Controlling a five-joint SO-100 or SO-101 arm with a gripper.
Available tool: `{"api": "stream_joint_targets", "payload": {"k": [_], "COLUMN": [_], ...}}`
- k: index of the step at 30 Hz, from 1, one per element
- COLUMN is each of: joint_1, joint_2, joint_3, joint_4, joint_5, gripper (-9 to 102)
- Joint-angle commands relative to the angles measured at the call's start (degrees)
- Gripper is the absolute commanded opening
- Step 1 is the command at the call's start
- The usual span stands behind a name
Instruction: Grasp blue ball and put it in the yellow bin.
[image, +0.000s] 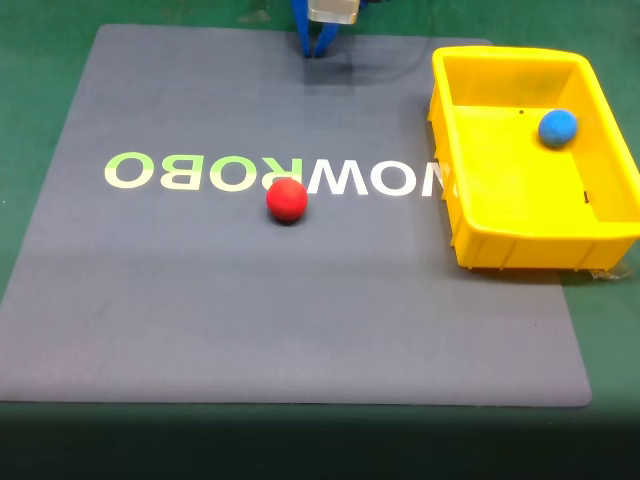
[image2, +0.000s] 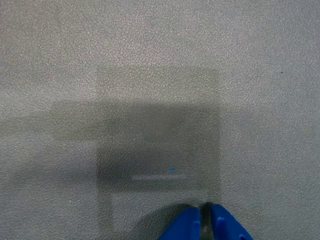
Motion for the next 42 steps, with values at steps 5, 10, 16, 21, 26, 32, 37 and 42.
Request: {"api": "stream_joint_targets", "payload": {"k": [5,10,16,21,26,32,37,42], "joint_1": [0.1,0.1,0.1,0.1,0.1,0.1,0.1,0.1], "joint_2": [0.8,0.8,0.8,0.8,0.8,0.8,0.8,0.8], "joint_3": [1.8,1.8,1.8,1.8,1.8,1.8,1.8,1.8], "joint_4": [1.2,1.4,1.4,1.4,1.4,1.4,1.4,1.4], "joint_5": [-0.4,1.8,1.6,1.8,1.8,1.8,1.8,1.8], "gripper": [0,0,0,0,0,0,0,0]}}
